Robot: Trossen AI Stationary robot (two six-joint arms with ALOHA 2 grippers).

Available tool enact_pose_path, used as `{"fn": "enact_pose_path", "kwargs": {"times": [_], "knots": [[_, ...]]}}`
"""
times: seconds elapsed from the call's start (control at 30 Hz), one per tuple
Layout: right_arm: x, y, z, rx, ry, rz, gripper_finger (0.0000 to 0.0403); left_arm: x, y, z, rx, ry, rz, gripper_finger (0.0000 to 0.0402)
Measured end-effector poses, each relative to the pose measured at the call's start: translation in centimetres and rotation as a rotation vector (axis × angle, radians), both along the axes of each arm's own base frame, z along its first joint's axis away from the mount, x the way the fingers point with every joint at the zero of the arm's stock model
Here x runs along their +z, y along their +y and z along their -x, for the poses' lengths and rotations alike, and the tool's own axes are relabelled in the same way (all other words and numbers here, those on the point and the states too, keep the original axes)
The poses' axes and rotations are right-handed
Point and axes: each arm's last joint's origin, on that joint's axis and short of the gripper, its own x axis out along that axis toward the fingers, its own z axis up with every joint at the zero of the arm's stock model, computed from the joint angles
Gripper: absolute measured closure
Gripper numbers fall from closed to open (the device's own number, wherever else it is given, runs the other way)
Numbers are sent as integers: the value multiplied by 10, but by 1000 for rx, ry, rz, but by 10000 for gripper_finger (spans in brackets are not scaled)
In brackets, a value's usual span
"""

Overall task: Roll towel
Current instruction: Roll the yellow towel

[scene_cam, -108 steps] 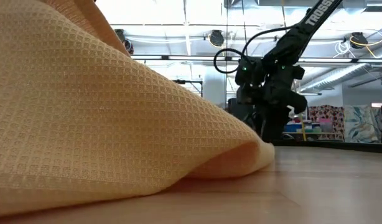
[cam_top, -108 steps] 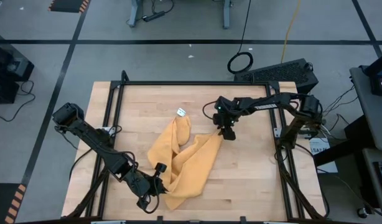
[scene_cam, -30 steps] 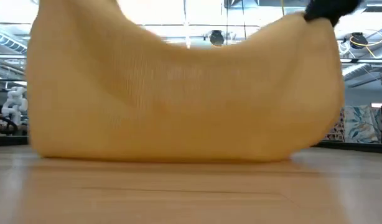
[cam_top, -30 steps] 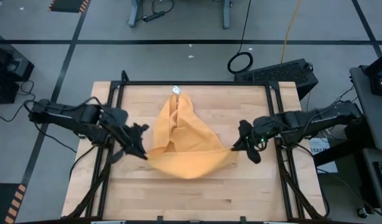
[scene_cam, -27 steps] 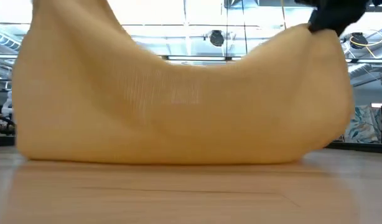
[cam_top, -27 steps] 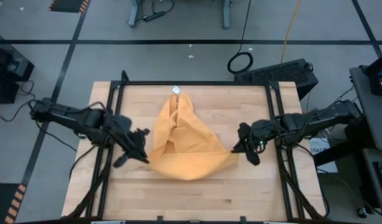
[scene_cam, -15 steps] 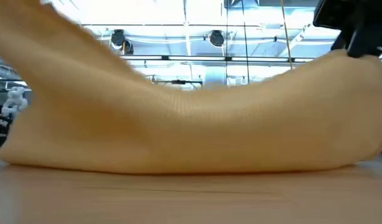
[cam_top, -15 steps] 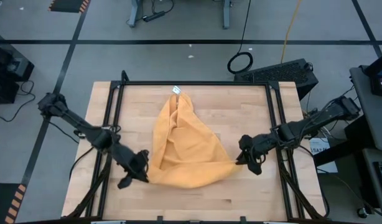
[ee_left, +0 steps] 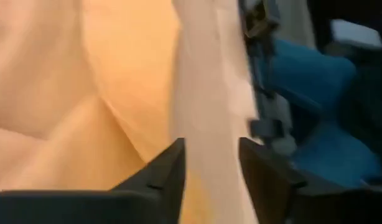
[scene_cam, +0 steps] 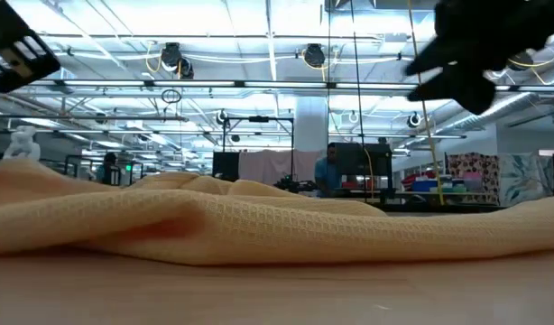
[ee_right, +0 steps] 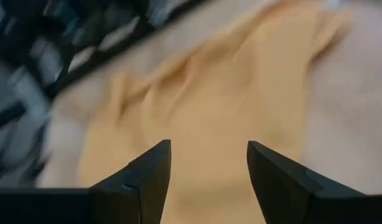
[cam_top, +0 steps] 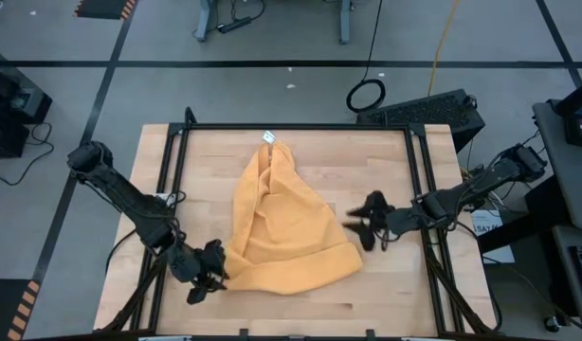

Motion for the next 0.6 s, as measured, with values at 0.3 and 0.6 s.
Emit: {"fn": "enact_pose_path", "kwargs": {"times": [0.3,0.6], "knots": [[-19,-51,-46,-267,1,266,209,20,52,-20,415,-190,-323,143],[-41,-113,-70,-415,-2,319,229,30,138,-44,662,-177,-515,141]]}}
